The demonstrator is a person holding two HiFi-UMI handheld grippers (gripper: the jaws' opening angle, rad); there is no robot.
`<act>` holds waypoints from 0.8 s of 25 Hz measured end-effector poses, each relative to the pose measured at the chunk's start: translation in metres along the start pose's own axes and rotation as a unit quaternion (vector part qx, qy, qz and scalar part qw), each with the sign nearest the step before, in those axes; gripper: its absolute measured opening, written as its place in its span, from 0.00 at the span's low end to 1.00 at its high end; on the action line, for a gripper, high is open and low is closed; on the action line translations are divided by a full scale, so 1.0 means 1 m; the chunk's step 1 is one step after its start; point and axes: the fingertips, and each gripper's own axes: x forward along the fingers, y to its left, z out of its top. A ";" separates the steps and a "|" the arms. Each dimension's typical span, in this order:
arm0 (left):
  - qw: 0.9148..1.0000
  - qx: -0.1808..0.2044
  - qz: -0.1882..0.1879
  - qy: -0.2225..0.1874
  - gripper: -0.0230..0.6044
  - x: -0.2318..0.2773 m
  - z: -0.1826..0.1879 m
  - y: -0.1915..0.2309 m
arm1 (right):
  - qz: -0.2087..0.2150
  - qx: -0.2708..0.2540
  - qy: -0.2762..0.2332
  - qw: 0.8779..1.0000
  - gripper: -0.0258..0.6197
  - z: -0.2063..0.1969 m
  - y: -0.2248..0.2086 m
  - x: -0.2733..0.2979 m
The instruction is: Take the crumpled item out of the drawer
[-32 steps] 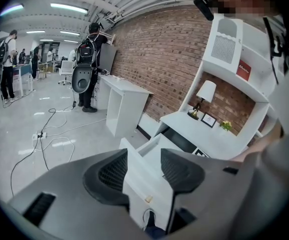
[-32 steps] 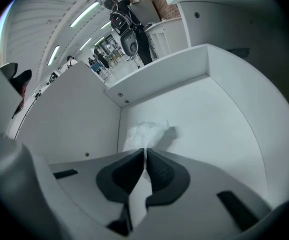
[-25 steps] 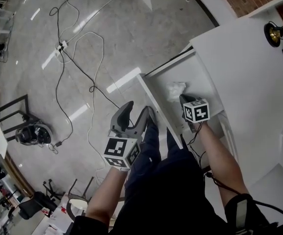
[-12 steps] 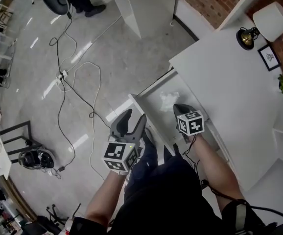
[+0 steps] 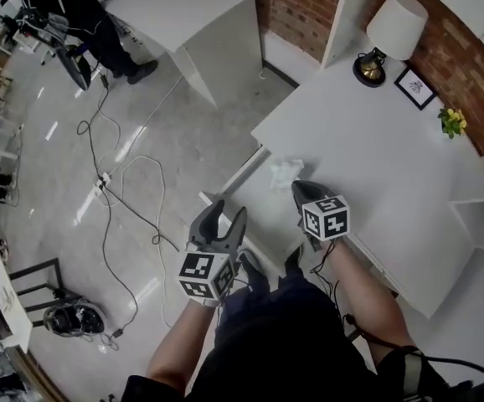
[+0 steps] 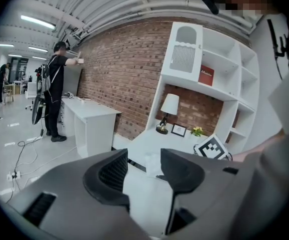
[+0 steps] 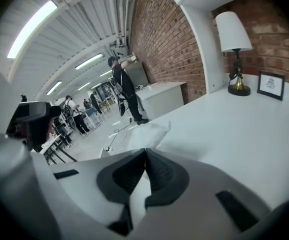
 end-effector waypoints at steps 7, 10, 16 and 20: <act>1.000 0.024 -0.019 -0.007 0.36 0.024 0.016 -0.037 | -0.046 0.053 -0.044 0.997 0.04 0.010 -0.067 -0.052; 0.999 0.028 -0.029 -0.007 0.36 0.038 0.018 -0.053 | -0.068 0.073 -0.056 0.993 0.04 0.011 -0.101 -0.072; 0.998 0.032 -0.048 0.006 0.36 0.064 0.012 -0.079 | -0.097 0.104 -0.065 0.988 0.04 0.004 -0.151 -0.097; 0.998 0.035 -0.056 0.014 0.35 0.080 0.010 -0.094 | -0.113 0.122 -0.062 0.984 0.04 -0.008 -0.177 -0.104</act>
